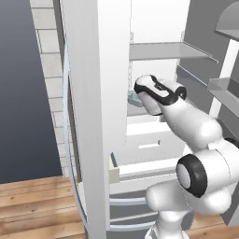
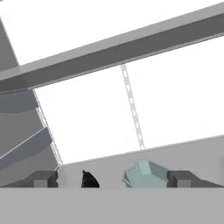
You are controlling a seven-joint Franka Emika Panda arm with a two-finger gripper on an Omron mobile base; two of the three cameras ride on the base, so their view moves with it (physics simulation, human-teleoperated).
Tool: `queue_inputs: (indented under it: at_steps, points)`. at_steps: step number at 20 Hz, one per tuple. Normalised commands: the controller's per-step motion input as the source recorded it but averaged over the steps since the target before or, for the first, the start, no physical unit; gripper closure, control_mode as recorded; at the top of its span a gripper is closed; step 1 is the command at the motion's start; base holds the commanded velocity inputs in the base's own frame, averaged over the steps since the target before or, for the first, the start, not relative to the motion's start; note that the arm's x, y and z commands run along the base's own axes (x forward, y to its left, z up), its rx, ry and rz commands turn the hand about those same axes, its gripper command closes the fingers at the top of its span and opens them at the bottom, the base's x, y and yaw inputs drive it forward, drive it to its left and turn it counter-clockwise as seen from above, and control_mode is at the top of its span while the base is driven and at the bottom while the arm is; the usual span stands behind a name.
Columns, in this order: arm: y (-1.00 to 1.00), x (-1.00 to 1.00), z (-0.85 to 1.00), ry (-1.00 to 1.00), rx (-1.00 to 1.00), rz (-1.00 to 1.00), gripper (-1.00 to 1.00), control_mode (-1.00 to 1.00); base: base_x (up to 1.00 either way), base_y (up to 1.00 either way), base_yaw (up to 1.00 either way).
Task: Place the condiment bottle and mustard from the counter to the top shelf of the fridge. If the existing items in the fridge are on the top shelf, move them to other shelves.
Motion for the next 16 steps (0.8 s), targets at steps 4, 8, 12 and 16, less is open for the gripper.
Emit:
queue_inputs:
  at_steps: [4,8,12,16]
  points:
    - [-0.22,-1.0,0.37,-0.02,-0.04,-0.06,-1.0,-1.0,0.0,0.0,0.0]
    - [-0.08,-1.0,0.49,0.0,-0.05,-0.04,-1.0,-1.0,0.0,0.0,0.0]
    - [-0.14,-1.0,0.67,0.0,-0.02,-0.04,-1.0,-1.0,0.0,0.0,0.0]
    - [-0.18,-1.0,0.81,0.02,-0.01,-0.02,-1.0,-1.0,0.0,0.0,0.0]
